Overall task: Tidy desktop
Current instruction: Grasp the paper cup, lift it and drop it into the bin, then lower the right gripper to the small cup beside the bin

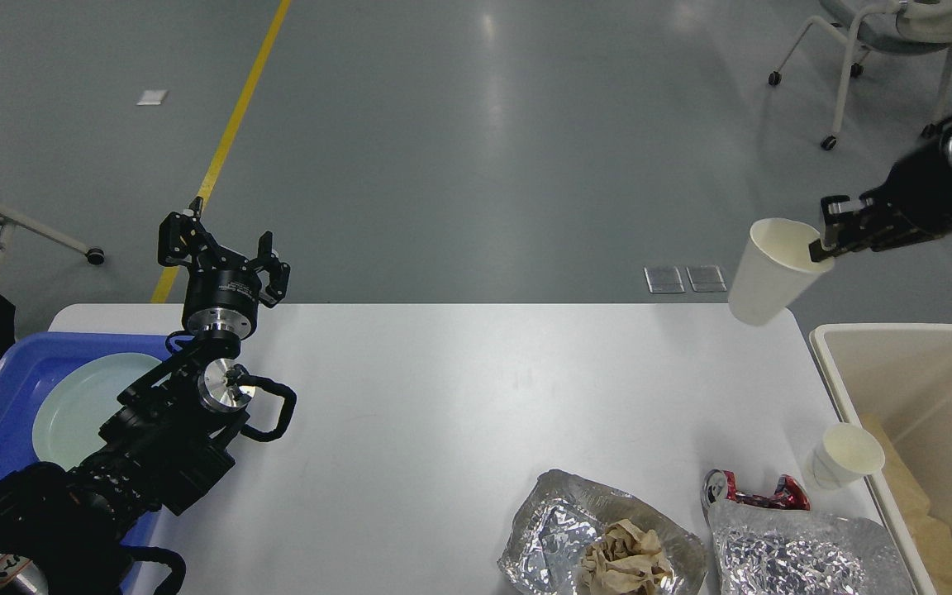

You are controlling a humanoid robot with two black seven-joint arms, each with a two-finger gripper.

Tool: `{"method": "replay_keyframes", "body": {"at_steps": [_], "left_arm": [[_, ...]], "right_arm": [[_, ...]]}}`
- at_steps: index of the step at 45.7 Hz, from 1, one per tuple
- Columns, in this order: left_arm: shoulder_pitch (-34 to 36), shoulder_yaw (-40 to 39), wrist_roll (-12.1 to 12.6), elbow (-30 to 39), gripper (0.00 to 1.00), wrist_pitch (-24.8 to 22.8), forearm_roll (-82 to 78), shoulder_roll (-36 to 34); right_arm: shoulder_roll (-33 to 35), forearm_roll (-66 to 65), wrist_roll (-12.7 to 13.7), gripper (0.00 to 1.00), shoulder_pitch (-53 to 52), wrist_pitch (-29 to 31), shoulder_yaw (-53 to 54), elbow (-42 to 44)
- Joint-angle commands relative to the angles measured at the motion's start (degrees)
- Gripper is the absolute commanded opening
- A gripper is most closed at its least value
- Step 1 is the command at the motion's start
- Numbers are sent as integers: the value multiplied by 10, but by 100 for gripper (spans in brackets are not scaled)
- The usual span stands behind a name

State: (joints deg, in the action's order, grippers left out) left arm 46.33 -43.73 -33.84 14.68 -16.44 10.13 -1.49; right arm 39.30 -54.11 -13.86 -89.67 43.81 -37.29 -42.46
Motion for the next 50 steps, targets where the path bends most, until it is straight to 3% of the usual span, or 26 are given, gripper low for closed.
{"method": "replay_keyframes", "body": {"at_steps": [1, 6, 12, 19, 28, 32, 38, 50], "left_arm": [[0, 1, 0, 0, 100, 0, 0, 0], [0, 0, 0, 0, 100, 0, 0, 0], [0, 0, 0, 0, 100, 0, 1, 0], [0, 0, 0, 0, 100, 0, 1, 0], [0, 1, 0, 0, 100, 0, 1, 0], [0, 0, 0, 0, 100, 0, 0, 0], [0, 1, 0, 0, 100, 0, 0, 0], [0, 0, 0, 0, 100, 0, 0, 0]], "right_arm": [[-31, 4, 0, 14, 101, -108, -61, 111], [-53, 15, 0, 26, 171, -182, -103, 199], [-77, 23, 0, 26, 224, -220, -148, 270], [-91, 24, 1, 30, 252, -246, -181, 295], [-99, 87, -2, 89, 232, -244, -165, 278], [-106, 125, -5, 96, 195, -237, -157, 243], [-80, 142, -5, 99, 99, -208, -156, 143], [-34, 156, -6, 99, -149, -50, -150, -61]]}}
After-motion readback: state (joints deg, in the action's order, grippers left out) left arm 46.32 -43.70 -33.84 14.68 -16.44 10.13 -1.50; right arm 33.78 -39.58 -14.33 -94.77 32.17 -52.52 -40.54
